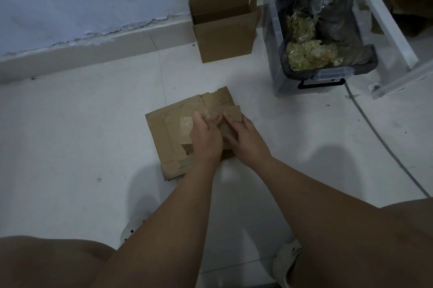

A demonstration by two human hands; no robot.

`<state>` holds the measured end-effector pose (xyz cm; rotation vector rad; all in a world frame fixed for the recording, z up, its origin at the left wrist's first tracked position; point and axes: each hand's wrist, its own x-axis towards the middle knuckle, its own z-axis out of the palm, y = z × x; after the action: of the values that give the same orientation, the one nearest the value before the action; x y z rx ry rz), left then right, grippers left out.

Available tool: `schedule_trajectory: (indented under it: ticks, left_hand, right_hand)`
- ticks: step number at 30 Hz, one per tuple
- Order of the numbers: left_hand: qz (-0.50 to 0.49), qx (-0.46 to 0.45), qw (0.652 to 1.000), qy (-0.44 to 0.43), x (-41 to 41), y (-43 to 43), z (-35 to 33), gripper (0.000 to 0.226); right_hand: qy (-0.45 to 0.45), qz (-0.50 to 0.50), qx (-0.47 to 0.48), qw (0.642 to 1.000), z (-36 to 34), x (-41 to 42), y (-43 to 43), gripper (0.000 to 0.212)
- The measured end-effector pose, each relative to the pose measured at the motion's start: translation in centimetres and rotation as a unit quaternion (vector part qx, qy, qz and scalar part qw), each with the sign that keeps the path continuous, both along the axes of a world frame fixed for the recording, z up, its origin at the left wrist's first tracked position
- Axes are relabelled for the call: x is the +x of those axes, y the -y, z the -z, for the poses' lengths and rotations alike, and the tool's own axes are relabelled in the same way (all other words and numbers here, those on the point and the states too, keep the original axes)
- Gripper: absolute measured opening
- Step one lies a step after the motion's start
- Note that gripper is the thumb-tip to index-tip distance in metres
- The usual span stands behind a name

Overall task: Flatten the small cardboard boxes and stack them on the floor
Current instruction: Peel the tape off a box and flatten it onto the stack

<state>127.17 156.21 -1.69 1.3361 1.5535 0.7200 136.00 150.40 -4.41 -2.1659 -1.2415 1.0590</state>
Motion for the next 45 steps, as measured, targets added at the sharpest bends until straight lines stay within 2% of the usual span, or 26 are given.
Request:
schedule_trajectory:
  ticks: [2,3,5,6,8,9,10,11,12,13,14,15,17,20,24,27,29,32,36,39,42,45]
  left_hand:
    - [-0.089,-0.077,0.983,0.141,-0.2,-0.8,-0.6,0.017]
    - [-0.158,-0.128,0.950,0.236,-0.4,-1.5,-1.0,0.017]
    - [-0.270,-0.225,0.852,0.387,-1.3,-3.0,-1.3,0.025]
    - [-0.293,-0.253,0.818,0.425,-1.7,-3.5,-1.4,0.027]
    - [-0.290,-0.274,0.786,0.472,-2.3,-4.1,-1.8,0.026]
    - [-0.272,-0.279,0.788,0.478,-2.4,-4.3,-2.1,0.023]
    - [-0.238,-0.273,0.822,0.440,-2.3,-4.6,-2.4,0.016]
    - [-0.167,-0.251,0.890,0.342,-2.0,-4.8,-2.8,0.011]
    - [-0.062,-0.211,0.958,0.182,-1.8,-4.9,-3.0,0.021]
    - [0.043,-0.156,0.987,0.000,-1.6,-4.8,-2.8,0.032]
    - [0.123,-0.086,0.975,-0.162,-1.5,-4.5,-2.4,0.038]
    - [0.168,-0.035,0.947,-0.271,-1.4,-3.9,-2.1,0.043]
    - [0.188,0.009,0.912,-0.364,-1.4,-2.4,-1.4,0.051]
    - [0.156,0.024,0.906,-0.392,-1.9,-1.7,-0.6,0.053]
    - [0.162,-0.006,0.912,-0.377,-2.4,-3.5,-0.7,0.045]
    - [0.194,-0.005,0.897,-0.397,-2.9,-4.5,-0.7,0.040]
    - [0.198,-0.007,0.901,-0.387,-3.0,-4.9,-0.8,0.036]
    - [0.186,-0.006,0.933,-0.308,-3.4,-4.8,-0.9,0.023]
    - [0.078,-0.064,0.987,-0.124,-4.5,-5.3,-0.4,0.031]
    - [0.016,-0.094,0.995,-0.037,-5.6,-5.7,0.0,0.033]
    - [0.025,-0.066,0.997,-0.038,-6.2,-5.5,-0.1,0.033]
    - [0.029,0.004,0.993,-0.115,-6.1,-5.6,-0.3,0.022]
  right_hand:
    - [0.007,0.001,-0.006,1.000,-0.2,0.2,-0.2,0.057]
    - [0.005,0.004,-0.009,1.000,-0.4,0.2,-0.4,0.057]
    - [-0.006,0.017,-0.014,1.000,-0.7,0.2,-0.9,0.058]
    - [-0.008,0.021,-0.018,1.000,-0.9,0.2,-1.2,0.059]
    - [-0.009,0.028,-0.028,0.999,-1.3,0.1,-1.5,0.062]
    - [-0.011,0.035,-0.030,0.999,-1.5,0.1,-1.7,0.063]
    - [-0.011,0.038,-0.032,0.999,-1.5,0.1,-1.8,0.064]
    - [-0.011,0.036,-0.035,0.999,-1.5,0.0,-1.8,0.065]
    - [-0.010,0.029,-0.038,0.999,-1.6,0.0,-1.9,0.064]
    - [-0.007,0.022,-0.039,0.999,-1.6,-0.1,-2.0,0.064]
    - [-0.004,0.017,-0.039,0.999,-1.6,-0.2,-2.2,0.063]
    - [0.002,0.015,-0.039,0.999,-1.6,-0.3,-2.3,0.062]
    - [0.016,0.011,-0.043,0.999,-1.7,-0.3,-2.4,0.062]
    - [0.057,-0.014,-0.052,0.997,-1.8,-0.6,-2.4,0.062]
    - [0.149,-0.087,-0.031,0.985,-2.3,-1.1,-2.9,0.064]
    - [0.138,-0.154,-0.035,0.978,-2.4,-1.3,-3.2,0.074]
    - [0.129,-0.163,-0.059,0.976,-2.1,-1.6,-2.9,0.079]
    - [0.139,-0.124,-0.060,0.981,-1.7,-1.6,-2.6,0.075]
    - [0.132,-0.106,-0.069,0.983,-1.4,-0.5,-2.6,0.071]
    - [0.121,-0.092,-0.061,0.987,-1.3,-0.2,-2.7,0.070]
    - [0.125,-0.090,-0.041,0.987,-1.0,-0.2,-2.4,0.070]
    - [0.131,-0.088,-0.029,0.987,-0.8,-0.6,-2.1,0.071]
